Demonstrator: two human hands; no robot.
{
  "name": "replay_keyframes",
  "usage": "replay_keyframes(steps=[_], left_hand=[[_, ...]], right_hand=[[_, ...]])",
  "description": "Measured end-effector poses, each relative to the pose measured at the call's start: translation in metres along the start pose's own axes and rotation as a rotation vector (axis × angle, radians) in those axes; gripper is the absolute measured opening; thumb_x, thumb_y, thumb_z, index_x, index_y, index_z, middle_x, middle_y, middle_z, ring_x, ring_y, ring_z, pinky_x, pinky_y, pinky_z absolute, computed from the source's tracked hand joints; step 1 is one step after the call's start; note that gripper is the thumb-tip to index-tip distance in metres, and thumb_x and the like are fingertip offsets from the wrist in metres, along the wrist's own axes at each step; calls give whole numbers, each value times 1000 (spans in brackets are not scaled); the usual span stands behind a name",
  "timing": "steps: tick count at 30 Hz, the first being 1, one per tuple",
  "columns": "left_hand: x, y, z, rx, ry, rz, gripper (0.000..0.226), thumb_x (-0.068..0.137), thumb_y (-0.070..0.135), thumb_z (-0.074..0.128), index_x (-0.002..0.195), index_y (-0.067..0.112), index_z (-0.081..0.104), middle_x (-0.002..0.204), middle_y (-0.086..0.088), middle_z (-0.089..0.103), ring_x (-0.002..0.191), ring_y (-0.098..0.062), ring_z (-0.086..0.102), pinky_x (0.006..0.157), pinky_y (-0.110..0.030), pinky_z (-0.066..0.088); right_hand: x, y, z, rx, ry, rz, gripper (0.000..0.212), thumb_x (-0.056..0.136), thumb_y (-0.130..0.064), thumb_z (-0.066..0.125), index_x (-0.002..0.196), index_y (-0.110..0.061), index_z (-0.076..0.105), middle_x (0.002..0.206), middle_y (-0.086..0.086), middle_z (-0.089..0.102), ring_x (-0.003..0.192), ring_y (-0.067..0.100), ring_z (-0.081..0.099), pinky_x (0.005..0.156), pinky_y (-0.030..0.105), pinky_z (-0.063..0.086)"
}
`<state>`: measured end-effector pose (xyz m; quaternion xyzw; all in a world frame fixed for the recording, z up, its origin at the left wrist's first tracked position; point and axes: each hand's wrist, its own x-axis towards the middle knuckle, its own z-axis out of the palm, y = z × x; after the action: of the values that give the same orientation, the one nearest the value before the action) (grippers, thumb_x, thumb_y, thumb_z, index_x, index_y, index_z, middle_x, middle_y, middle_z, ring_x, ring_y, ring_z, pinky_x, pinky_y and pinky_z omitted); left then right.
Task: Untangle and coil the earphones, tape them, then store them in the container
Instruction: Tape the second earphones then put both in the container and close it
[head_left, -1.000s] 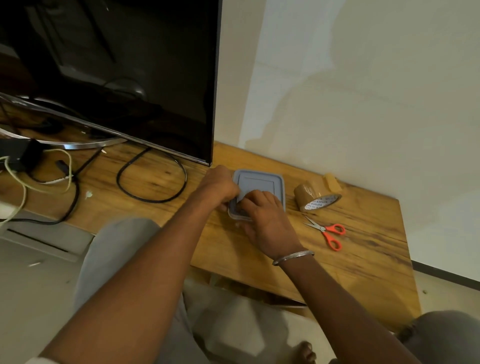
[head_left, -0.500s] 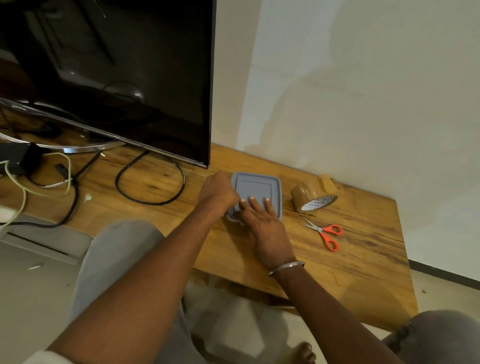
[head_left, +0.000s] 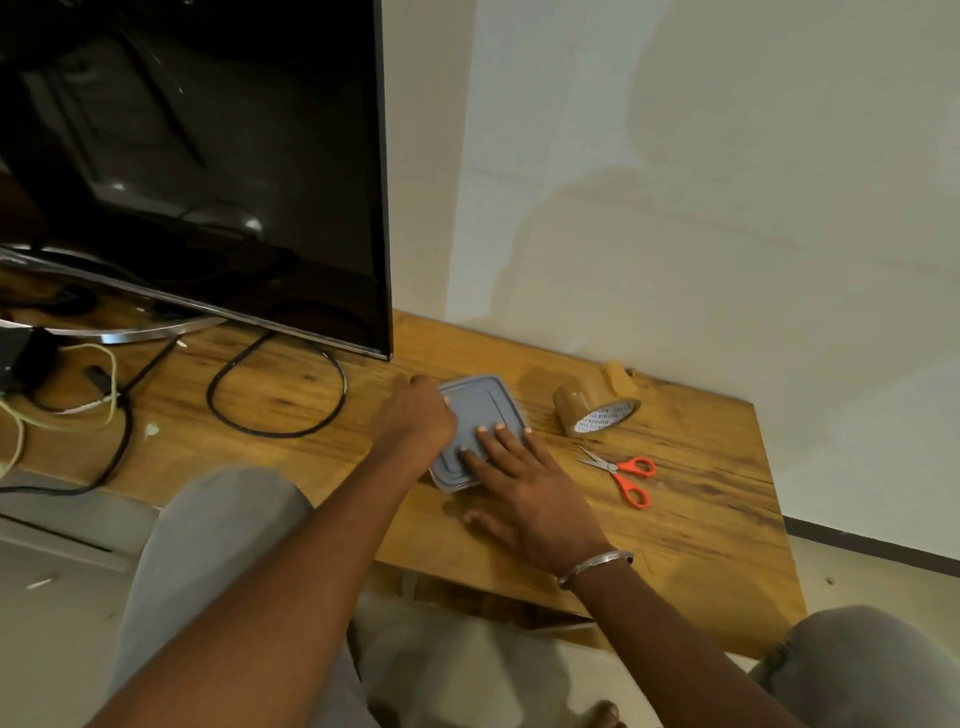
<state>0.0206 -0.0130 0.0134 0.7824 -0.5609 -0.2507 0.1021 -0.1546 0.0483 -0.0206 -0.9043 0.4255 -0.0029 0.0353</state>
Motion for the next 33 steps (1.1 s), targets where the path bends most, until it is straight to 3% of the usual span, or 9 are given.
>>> replay_keyframes(steps=[4, 7, 11, 16, 20, 24, 26, 29, 33], left_hand=[[-3, -5, 9, -49, -115, -55, 62, 102, 29, 48, 154, 11, 20, 142, -20, 44, 125, -40, 51, 89, -45, 48], [2, -7, 14, -90, -68, -41, 54, 101, 29, 49, 149, 13, 29, 136, -19, 51, 120, -40, 54, 88, -46, 50], [4, -10, 15, -152, -60, -34, 55, 101, 29, 51, 152, 21, 33, 141, -15, 51, 124, -38, 53, 90, -48, 55], [3, -6, 13, -182, 6, 23, 57, 102, 26, 50, 155, 27, 29, 151, -11, 45, 134, -34, 47, 100, -44, 47], [8, -1, 10, -170, 110, 108, 64, 102, 30, 53, 157, 21, 23, 160, -10, 29, 139, -35, 40, 104, -46, 42], [2, 2, 22, -44, -4, 91, 50, 104, 35, 42, 148, 13, 33, 150, -14, 40, 132, -36, 44, 99, -48, 42], [-5, 3, 30, 10, -8, 102, 56, 106, 35, 35, 154, 9, 22, 152, -16, 39, 132, -36, 42, 100, -49, 41], [-12, 1, 38, 130, 92, 140, 64, 106, 37, 31, 156, 2, 9, 152, -18, 39, 132, -35, 42, 100, -48, 42], [-12, -1, 43, 159, 130, 169, 63, 106, 36, 29, 157, 4, 10, 149, -16, 43, 129, -33, 44, 99, -47, 43]], right_hand=[[6, -26, 15, -101, 71, 31, 60, 100, -59, 37, 153, -30, 36, 159, 9, 39, 148, 39, 32, 116, 67, 24], [12, -40, 25, -71, 199, 110, 48, 103, -51, 33, 145, -30, 45, 150, 12, 51, 139, 48, 42, 108, 75, 28], [14, -45, 37, -98, 264, 120, 51, 101, -47, 43, 147, -24, 44, 148, 16, 52, 136, 55, 42, 107, 79, 21], [17, -48, 27, -83, 115, 172, 58, 100, -51, 37, 150, -21, 41, 151, 11, 50, 137, 49, 44, 108, 71, 32], [7, -27, 2, -37, 221, 115, 58, 99, -47, 38, 142, -12, 54, 142, 9, 59, 129, 29, 57, 102, 51, 46], [-2, -6, 10, -127, 73, 105, 71, 97, -54, 32, 153, -10, 36, 159, 11, 37, 150, 27, 27, 115, 64, 29], [-1, -6, 21, -157, 24, 121, 70, 98, -50, 29, 155, -9, 30, 163, 11, 29, 153, 26, 18, 116, 64, 27], [0, -9, 31, -170, 52, 170, 66, 100, -44, 26, 155, -7, 30, 163, 12, 28, 153, 28, 20, 117, 64, 21], [1, -13, 35, -160, 95, 157, 65, 102, -43, 26, 154, -5, 31, 162, 15, 31, 151, 32, 26, 118, 59, 19]])
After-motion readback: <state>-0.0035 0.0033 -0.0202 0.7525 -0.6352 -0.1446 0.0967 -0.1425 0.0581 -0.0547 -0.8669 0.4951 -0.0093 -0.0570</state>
